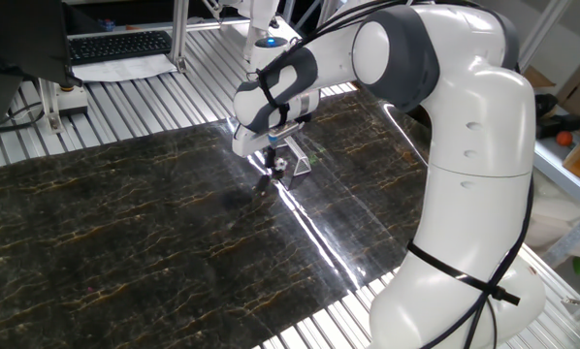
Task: Push the soccer ball into the goal
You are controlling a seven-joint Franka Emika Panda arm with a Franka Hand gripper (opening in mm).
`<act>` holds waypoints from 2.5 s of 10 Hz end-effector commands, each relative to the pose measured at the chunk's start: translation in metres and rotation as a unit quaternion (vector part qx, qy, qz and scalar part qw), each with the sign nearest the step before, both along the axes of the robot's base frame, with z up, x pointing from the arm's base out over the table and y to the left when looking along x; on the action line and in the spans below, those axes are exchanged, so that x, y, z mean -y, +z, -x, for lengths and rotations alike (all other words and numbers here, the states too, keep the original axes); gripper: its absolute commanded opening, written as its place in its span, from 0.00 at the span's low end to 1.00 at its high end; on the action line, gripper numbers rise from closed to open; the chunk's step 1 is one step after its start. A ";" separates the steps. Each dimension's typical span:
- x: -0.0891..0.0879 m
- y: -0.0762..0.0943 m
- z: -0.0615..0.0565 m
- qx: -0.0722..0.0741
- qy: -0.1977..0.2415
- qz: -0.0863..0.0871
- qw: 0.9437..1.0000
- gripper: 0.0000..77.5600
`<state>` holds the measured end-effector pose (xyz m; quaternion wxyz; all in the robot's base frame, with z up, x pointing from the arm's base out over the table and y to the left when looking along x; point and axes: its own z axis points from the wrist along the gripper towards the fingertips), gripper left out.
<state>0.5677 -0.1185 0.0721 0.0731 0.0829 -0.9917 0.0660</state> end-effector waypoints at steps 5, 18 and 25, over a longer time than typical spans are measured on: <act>-0.012 0.009 0.000 -0.003 -0.019 -0.025 1.000 0.00; -0.022 0.016 -0.004 0.009 -0.066 -0.045 0.997 0.00; -0.021 0.005 -0.044 0.037 -0.093 -0.037 0.994 0.00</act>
